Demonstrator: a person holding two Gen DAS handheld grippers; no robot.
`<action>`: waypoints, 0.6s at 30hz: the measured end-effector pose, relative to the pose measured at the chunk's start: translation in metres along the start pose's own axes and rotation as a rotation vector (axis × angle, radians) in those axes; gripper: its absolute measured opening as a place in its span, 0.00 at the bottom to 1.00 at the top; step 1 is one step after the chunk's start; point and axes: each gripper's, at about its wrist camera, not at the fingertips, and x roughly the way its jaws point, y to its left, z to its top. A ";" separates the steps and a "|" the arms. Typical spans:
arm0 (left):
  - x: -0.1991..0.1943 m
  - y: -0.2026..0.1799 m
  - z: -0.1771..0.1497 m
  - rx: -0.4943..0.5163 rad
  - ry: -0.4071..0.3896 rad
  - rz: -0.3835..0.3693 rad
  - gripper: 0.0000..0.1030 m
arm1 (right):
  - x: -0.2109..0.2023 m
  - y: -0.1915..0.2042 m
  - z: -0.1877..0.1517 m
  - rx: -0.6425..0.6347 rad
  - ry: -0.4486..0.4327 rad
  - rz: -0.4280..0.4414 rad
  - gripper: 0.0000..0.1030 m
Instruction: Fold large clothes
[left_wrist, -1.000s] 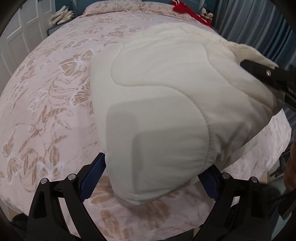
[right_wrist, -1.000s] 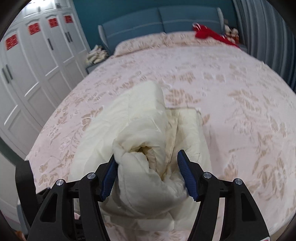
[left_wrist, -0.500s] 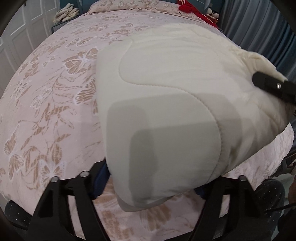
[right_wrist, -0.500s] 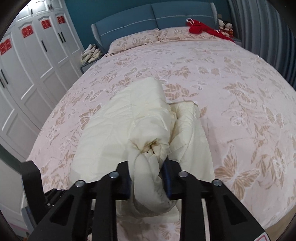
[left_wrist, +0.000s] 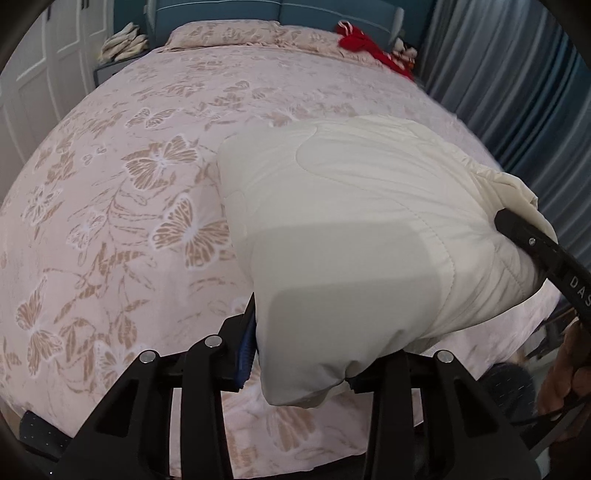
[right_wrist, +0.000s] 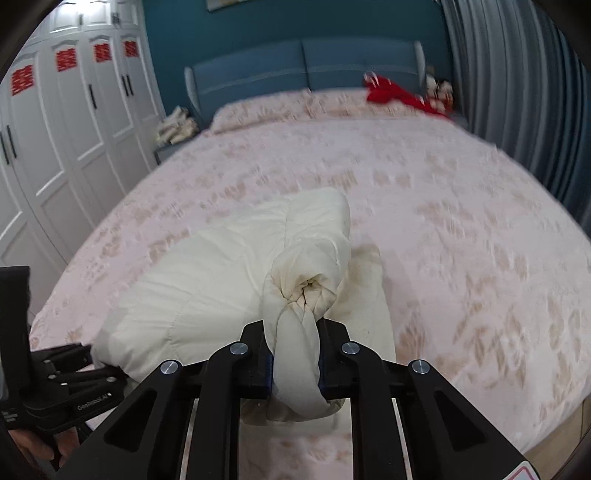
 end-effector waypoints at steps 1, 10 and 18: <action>0.006 -0.004 -0.005 0.014 0.011 0.020 0.35 | 0.006 -0.005 -0.005 0.015 0.024 0.003 0.12; 0.037 -0.006 -0.032 0.050 0.099 0.110 0.39 | 0.065 -0.026 -0.054 0.092 0.182 0.033 0.17; -0.027 0.008 -0.025 -0.101 0.099 -0.040 0.42 | 0.017 -0.036 -0.029 0.136 0.128 0.085 0.25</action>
